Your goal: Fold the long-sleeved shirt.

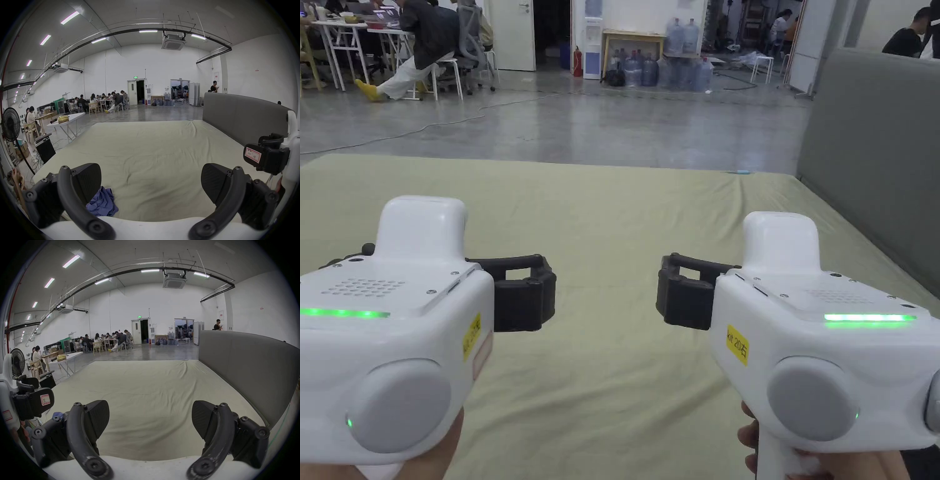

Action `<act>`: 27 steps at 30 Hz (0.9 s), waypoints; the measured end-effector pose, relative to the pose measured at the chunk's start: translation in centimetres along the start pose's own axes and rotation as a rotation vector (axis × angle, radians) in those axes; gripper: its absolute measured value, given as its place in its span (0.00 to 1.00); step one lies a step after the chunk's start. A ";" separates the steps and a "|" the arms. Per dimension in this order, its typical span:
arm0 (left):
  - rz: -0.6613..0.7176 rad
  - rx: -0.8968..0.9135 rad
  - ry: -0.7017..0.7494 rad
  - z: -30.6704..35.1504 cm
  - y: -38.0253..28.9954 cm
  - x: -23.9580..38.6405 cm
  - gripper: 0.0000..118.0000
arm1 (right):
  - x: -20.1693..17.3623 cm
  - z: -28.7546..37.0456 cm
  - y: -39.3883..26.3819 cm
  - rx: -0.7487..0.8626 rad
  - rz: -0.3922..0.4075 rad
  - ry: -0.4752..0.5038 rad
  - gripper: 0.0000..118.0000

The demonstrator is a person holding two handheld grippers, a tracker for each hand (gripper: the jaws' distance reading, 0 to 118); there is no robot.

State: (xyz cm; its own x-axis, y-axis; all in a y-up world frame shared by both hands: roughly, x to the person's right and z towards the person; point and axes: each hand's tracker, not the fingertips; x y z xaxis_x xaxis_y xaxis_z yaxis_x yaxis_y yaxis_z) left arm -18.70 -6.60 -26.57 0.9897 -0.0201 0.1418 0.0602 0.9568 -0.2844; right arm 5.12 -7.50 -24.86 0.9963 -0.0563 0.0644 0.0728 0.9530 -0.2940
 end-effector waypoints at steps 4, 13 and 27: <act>0.002 0.000 -0.002 0.0 0.0 0.0 1.00 | 0.1 0.0 0.0 0.000 -0.005 0.009 0.87; 0.002 -0.005 -0.001 -0.1 -0.1 0.0 1.00 | 0.0 0.0 -0.3 0.010 -0.008 0.019 0.87; -0.007 -0.001 0.002 0.0 0.0 0.1 1.00 | -0.2 0.2 -0.1 -0.005 -0.024 0.035 0.87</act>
State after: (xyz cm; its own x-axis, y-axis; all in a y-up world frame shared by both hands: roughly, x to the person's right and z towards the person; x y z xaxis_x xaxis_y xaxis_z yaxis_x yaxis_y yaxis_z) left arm -18.62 -6.61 -26.54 0.9894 -0.0273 0.1423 0.0673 0.9564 -0.2843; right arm 4.89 -7.55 -24.65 0.9952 -0.0900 0.0380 0.0972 0.9496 -0.2979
